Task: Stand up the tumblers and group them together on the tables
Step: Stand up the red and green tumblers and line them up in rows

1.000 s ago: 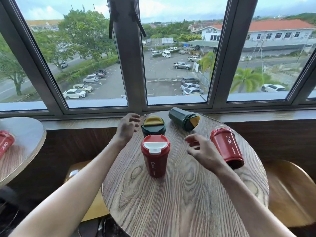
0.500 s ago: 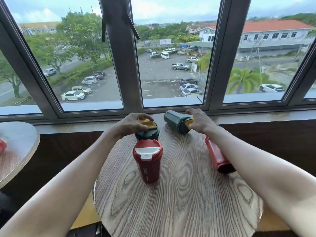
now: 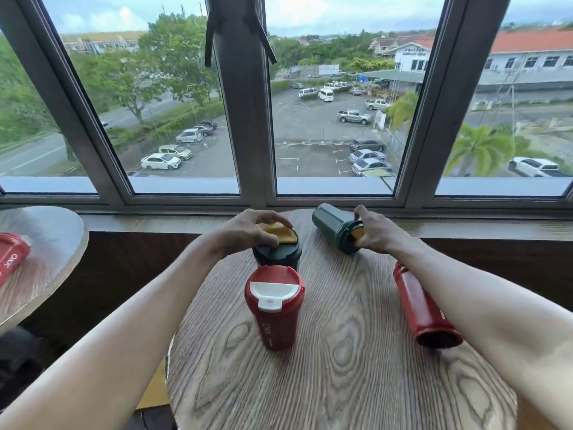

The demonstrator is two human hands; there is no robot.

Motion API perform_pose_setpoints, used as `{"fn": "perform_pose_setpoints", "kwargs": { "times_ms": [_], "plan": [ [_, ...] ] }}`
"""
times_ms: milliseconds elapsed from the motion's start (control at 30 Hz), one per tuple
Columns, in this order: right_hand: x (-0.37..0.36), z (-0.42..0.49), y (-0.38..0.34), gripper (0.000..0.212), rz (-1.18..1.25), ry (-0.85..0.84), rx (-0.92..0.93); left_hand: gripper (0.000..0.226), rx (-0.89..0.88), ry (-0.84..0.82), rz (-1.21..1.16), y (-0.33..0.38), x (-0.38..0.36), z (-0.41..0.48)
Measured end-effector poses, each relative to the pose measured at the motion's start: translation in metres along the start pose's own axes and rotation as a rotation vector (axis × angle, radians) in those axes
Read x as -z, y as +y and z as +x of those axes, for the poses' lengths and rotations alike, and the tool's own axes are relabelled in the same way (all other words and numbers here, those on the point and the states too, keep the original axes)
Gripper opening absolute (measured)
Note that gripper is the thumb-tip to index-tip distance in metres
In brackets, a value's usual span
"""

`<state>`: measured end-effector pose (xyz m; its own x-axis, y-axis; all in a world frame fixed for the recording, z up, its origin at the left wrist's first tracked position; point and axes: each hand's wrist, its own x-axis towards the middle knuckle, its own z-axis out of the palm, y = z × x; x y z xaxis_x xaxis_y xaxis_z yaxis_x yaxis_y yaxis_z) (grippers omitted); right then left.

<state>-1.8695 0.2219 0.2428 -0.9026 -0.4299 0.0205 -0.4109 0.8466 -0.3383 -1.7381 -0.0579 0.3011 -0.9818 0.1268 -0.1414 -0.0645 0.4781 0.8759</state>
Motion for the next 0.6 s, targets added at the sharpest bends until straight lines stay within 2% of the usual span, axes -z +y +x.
{"fn": "perform_pose_setpoints", "kwargs": {
  "times_ms": [167, 333, 467, 533, 600],
  "plan": [
    [0.004, -0.001, -0.006, 0.064, 0.060, 0.087, 0.049, 0.048, 0.016, -0.018, -0.021, -0.002, 0.001, 0.002],
    [0.023, -0.005, -0.021, 0.060, 0.103, 0.085, 0.100, 0.043, 0.037, -0.039, -0.028, 0.002, 0.002, 0.001],
    [0.045, -0.006, -0.038, 0.048, 0.072, 0.030, 0.131, 0.042, 0.034, -0.060, -0.037, 0.004, 0.003, -0.001],
    [0.059, -0.007, -0.048, 0.033, 0.028, -0.033, 0.132, 0.042, 0.038, -0.068, -0.037, 0.004, 0.004, 0.000],
    [0.072, -0.009, -0.059, 0.031, -0.008, -0.112, 0.144, 0.040, 0.043, -0.080, -0.019, 0.006, 0.007, 0.001]
  ]
}}
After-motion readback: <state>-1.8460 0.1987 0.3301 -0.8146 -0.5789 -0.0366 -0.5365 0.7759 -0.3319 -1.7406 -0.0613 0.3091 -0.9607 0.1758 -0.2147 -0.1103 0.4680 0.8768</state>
